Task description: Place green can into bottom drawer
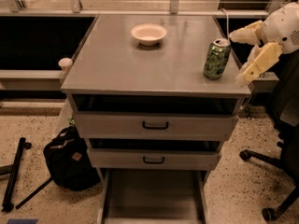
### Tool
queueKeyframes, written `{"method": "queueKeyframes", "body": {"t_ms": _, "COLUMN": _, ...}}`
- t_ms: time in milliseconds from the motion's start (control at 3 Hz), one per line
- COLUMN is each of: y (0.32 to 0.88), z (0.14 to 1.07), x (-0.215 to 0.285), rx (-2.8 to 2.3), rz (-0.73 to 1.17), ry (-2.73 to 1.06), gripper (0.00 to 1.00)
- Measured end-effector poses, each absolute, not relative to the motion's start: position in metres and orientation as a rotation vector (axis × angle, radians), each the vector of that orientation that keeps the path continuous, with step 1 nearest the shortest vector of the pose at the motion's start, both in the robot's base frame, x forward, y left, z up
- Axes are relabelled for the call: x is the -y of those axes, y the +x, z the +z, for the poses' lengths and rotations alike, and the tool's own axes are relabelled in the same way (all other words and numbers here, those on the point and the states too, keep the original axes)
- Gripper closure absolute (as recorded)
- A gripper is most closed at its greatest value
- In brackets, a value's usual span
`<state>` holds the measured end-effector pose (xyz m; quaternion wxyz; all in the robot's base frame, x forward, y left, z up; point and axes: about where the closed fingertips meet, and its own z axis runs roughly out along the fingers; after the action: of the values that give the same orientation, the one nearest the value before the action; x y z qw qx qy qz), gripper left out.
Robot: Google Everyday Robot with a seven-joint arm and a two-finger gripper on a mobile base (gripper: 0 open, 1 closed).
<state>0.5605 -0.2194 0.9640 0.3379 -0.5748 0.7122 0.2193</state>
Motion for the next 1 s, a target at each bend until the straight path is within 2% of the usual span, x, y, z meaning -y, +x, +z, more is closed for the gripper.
{"method": "queueKeyframes", "body": {"t_ms": 1000, "y": 0.601, "z": 0.955, "x": 0.215, "rx": -1.740, "rz": 0.764, "ry": -1.364, "gripper": 0.00}}
